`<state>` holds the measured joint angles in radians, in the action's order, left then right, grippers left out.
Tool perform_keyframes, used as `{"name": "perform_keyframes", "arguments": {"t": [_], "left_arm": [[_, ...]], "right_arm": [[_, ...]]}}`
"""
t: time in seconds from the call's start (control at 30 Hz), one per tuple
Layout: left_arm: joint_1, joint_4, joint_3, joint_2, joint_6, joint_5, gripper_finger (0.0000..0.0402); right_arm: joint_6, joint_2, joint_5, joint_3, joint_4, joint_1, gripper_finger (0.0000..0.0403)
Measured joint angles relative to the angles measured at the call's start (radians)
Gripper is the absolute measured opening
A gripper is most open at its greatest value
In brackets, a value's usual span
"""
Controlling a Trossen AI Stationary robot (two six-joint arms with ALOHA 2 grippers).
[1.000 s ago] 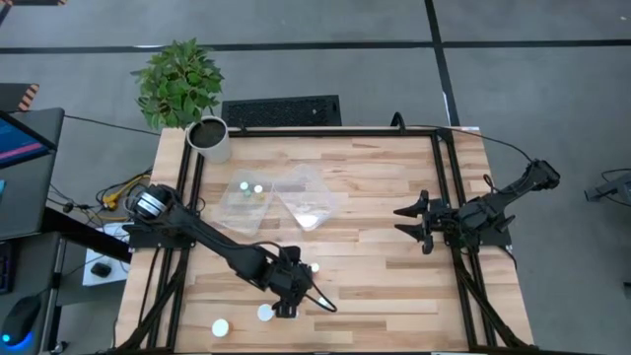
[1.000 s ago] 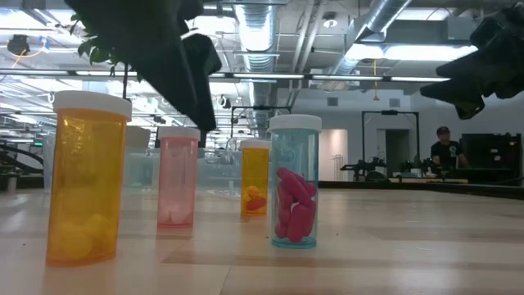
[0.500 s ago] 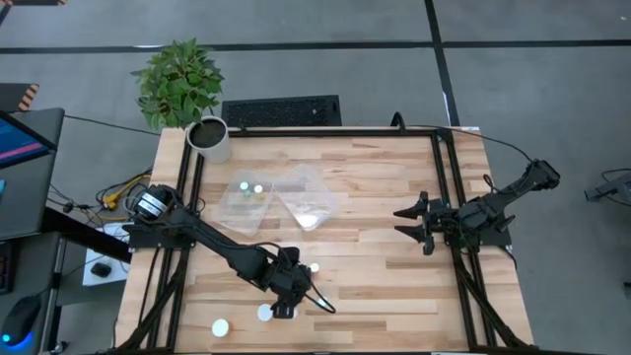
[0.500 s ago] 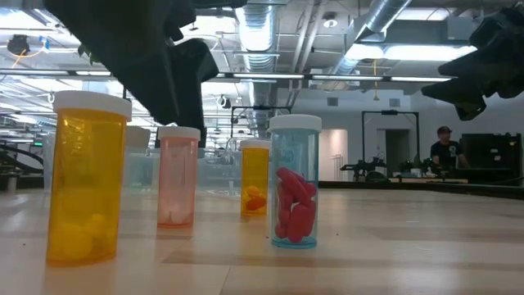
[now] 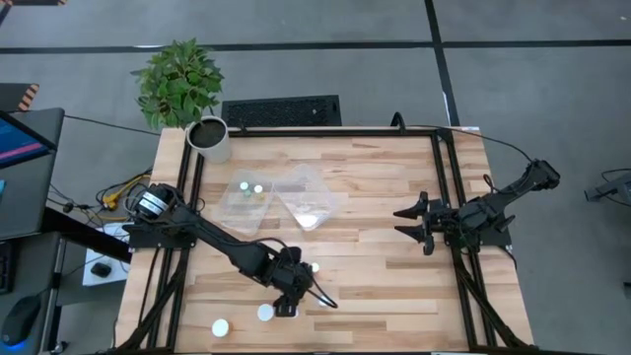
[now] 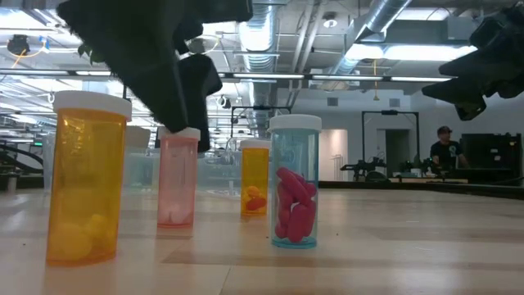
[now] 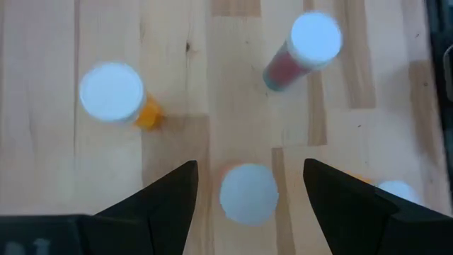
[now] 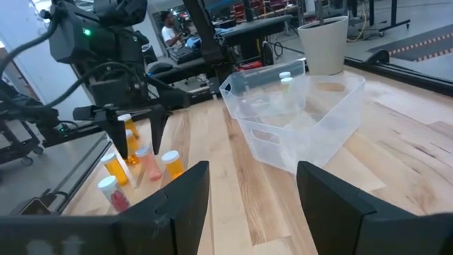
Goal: Pick and place medicine bottles into bin by pill shape (circle, oval)
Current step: Put the pink tablet bottle into the left transparent bin
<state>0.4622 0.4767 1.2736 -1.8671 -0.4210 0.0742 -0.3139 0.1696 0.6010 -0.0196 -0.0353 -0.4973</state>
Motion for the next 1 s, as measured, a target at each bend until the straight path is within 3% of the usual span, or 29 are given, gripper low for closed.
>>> {"name": "perform_keyframes", "arguments": {"t": [0.23,0.53,1.0], "left_arm": [[-0.008,0.029,0.001,0.002,0.015,-0.02,0.0242],[-0.022,0.04,0.0,0.001,0.028,-0.05,0.0162],[-0.026,0.079,0.021,0.001,0.019,-0.07,0.0104]], "right_arm": [[0.0,0.0,0.0,0.0,0.0,0.0,0.0226],[0.0,0.0,0.0,0.0,0.0,0.0,0.0226],[-0.001,0.0,0.0,0.0,0.0,0.0,0.0226]]}}
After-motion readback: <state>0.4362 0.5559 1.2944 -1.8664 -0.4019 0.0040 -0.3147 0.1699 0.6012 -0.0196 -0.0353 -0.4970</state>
